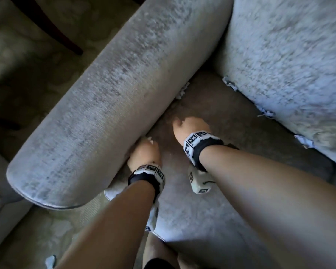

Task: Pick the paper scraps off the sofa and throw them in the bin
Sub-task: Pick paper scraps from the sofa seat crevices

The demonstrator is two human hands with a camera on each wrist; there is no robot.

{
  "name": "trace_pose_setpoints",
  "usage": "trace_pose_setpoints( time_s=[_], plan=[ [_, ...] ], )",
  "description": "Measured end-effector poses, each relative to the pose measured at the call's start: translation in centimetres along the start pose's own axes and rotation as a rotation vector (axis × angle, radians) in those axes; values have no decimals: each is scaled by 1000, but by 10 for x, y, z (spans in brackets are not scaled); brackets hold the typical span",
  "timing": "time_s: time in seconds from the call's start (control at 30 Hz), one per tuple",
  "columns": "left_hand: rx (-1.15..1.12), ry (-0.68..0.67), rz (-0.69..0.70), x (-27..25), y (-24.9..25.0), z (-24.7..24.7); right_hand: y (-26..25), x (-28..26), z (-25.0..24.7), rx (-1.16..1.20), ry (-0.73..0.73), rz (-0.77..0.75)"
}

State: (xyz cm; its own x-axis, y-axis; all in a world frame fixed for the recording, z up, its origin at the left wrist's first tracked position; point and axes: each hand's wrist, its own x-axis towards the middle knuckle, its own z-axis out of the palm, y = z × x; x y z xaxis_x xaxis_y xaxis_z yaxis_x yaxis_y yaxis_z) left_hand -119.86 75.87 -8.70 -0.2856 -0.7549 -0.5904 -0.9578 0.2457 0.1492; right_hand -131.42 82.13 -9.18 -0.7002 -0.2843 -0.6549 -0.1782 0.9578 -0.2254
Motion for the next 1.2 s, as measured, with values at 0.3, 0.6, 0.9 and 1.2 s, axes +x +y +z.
trace_pose_setpoints(
  time_s=[0.3,0.6,0.9,1.2],
  plan=[
    [225,-52,209,-70,68,-49,69,-49,-82,177,27,160],
    [434,-180,421,-61,117,-50,114,-49,-120,239,63,157],
    [690,-103,625,1,168,-63,107,8,-119,406,134,284],
    [1080,-149,769,54,206,-11,86,95,-112,426,138,441]
  ],
)
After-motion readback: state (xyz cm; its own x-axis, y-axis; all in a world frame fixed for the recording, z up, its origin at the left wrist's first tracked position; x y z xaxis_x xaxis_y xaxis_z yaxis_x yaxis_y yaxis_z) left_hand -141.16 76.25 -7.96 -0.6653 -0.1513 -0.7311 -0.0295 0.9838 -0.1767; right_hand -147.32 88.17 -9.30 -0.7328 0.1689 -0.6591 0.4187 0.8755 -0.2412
